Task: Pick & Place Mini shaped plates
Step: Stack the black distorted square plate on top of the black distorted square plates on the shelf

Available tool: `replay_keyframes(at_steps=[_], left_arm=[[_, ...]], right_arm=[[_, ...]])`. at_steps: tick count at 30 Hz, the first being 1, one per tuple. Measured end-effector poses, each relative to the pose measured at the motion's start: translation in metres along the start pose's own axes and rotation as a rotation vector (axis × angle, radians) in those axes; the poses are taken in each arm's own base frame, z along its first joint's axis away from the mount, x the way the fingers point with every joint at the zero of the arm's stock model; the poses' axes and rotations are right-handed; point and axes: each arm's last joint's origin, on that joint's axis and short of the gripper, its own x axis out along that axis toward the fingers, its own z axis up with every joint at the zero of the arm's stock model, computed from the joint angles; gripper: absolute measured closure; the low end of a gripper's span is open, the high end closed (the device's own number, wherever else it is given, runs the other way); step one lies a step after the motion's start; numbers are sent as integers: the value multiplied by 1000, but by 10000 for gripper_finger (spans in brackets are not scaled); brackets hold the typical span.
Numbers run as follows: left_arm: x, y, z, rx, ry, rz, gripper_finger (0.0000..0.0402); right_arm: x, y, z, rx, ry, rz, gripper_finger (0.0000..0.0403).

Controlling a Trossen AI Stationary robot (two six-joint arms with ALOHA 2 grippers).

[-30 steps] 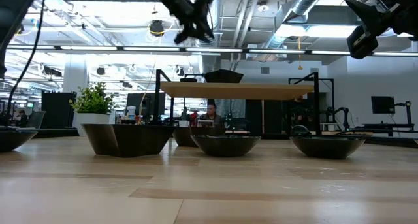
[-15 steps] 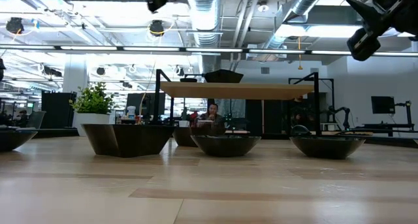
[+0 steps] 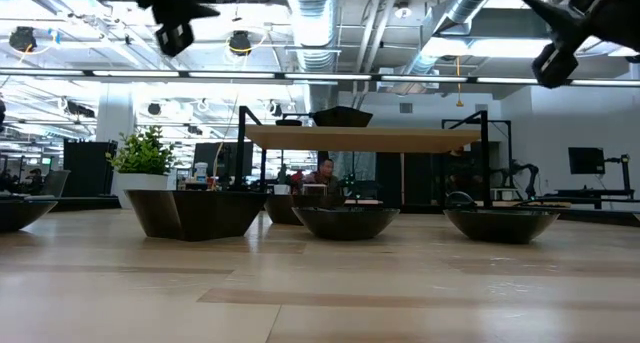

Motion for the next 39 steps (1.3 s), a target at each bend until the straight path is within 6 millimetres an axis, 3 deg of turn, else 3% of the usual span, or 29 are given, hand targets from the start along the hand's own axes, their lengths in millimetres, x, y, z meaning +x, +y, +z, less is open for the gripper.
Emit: replay_keyframes(at_steps=[4,8,14,20,25,32,39], left_arm=[[-4,9,-21,-3,-7,41,311],[-6,14,-34,-22,-9,48,311],[-11,20,-40,-63,-92,37,311],[-23,19,-37,-25,-176,28,311],[-29,17,-36,15,-206,22,311],[-35,14,-36,29,-219,-13,311],[-38,12,-37,65,-218,-59,311]], right_arm=[[4,8,11,-21,-35,11,294],[20,24,27,-97,-15,-9,294],[69,47,37,-199,191,-121,294],[127,59,33,-319,473,-289,294],[172,52,35,-363,594,-437,294],[224,21,37,-331,717,-560,294],[256,-17,21,-207,851,-644,294]])
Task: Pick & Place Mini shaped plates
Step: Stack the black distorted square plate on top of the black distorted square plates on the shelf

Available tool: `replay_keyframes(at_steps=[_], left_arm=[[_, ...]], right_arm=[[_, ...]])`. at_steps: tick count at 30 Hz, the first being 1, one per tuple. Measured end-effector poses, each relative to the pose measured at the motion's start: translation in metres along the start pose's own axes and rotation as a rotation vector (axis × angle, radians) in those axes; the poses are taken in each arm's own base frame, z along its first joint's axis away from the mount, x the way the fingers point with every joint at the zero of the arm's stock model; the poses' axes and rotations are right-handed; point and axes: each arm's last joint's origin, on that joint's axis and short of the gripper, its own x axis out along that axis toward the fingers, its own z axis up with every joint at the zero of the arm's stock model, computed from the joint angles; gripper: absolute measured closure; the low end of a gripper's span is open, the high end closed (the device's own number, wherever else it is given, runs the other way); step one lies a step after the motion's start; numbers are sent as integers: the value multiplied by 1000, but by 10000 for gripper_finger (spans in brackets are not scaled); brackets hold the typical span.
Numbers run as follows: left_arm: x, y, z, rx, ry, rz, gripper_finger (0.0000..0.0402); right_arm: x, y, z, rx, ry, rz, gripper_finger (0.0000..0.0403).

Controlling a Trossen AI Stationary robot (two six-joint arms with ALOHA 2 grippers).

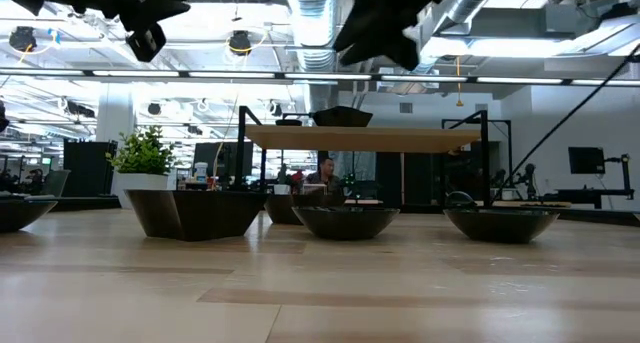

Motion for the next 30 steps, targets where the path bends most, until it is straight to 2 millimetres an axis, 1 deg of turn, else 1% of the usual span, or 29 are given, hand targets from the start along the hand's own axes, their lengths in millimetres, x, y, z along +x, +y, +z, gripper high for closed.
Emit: replay_keyframes(at_steps=[3,6,10,15,20,25,30], left_arm=[[0,0,0,2,-1,-3,311],[0,0,0,1,2,-2,311],[0,0,0,19,0,-2,311],[0,0,0,19,1,-2,311],[0,0,0,19,0,-2,311],[0,0,0,19,0,-1,311],[0,0,0,19,1,-1,311]], right_arm=[[21,-1,-3,20,68,-4,294],[36,-3,-6,45,119,-27,294],[51,-9,-14,56,201,-77,286],[65,-17,-19,122,237,-113,253],[86,-24,-27,152,293,-124,224],[104,-33,-36,184,337,-153,219],[112,-45,-35,212,342,-179,228]])
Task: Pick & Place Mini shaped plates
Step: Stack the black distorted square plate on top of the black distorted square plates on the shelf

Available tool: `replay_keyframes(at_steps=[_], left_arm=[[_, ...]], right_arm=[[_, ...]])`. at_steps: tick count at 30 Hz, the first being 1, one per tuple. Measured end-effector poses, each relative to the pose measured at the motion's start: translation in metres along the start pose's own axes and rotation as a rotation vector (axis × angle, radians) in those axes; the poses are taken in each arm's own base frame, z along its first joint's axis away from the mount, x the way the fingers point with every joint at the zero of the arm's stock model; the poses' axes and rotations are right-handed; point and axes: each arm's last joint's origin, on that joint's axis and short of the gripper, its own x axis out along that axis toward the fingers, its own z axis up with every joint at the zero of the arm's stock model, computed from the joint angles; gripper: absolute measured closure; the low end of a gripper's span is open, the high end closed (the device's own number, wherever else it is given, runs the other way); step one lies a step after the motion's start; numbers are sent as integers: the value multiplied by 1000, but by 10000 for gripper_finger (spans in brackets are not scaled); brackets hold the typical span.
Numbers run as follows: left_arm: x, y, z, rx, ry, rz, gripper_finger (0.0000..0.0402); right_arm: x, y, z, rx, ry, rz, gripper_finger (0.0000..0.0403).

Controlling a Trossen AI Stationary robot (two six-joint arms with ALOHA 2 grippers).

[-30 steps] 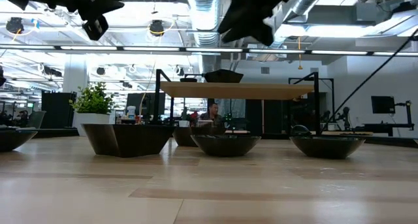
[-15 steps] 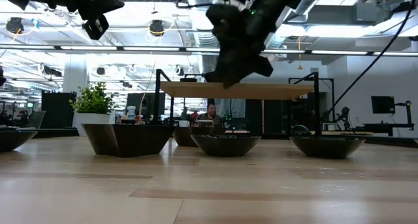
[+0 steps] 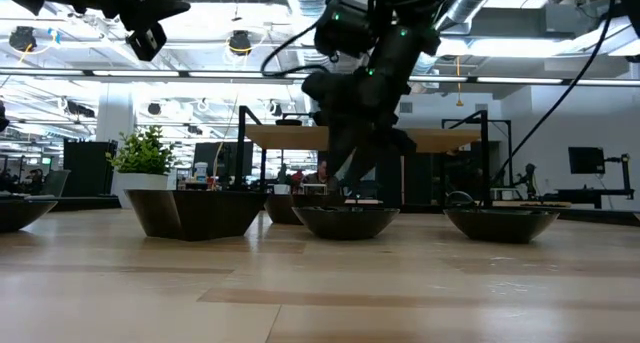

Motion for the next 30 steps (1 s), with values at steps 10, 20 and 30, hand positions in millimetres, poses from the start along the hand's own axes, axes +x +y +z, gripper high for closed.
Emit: replay_keyframes(at_steps=[10,20,30], left_arm=[[0,0,0,0,0,0,311],[0,0,0,0,-1,0,311],[0,0,1,3,-9,-3,311]], right_arm=[[2,-11,4,22,1,-15,246],[11,-10,4,16,-20,20,248],[27,-11,4,8,-2,36,258]])
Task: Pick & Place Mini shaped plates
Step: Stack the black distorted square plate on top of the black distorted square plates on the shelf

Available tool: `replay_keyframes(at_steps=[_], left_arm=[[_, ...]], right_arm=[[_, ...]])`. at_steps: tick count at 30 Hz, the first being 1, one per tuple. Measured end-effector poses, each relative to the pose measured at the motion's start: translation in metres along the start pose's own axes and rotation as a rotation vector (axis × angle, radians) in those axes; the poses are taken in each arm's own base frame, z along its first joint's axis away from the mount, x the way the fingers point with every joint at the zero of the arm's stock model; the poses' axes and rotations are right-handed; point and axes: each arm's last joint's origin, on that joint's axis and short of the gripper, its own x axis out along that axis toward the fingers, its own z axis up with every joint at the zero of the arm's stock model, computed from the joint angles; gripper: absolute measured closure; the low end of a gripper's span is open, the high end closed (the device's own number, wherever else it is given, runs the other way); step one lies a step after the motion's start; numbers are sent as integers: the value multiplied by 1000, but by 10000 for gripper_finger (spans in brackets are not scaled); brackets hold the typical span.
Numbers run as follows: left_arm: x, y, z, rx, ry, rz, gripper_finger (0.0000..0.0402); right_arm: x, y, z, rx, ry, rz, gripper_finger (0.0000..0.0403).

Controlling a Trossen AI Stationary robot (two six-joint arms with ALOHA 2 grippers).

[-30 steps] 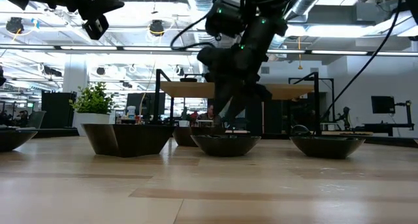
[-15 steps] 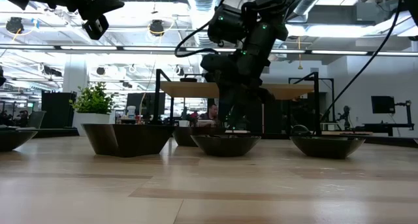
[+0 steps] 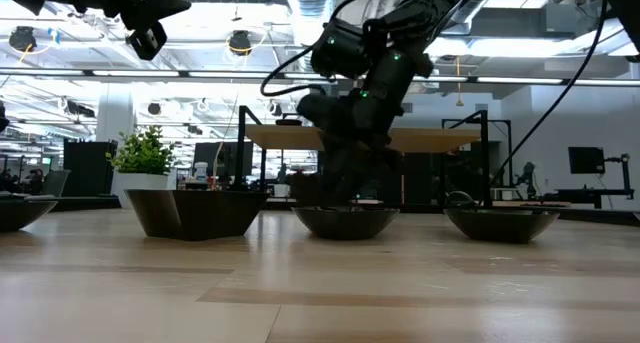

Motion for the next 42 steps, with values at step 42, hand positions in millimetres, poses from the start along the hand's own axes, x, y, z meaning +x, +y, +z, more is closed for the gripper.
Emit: replay_keyframes(at_steps=[42], left_arm=[[0,-1,3,10,-33,-9,311]], right_arm=[[-33,14,-15,517,124,-153,253]])
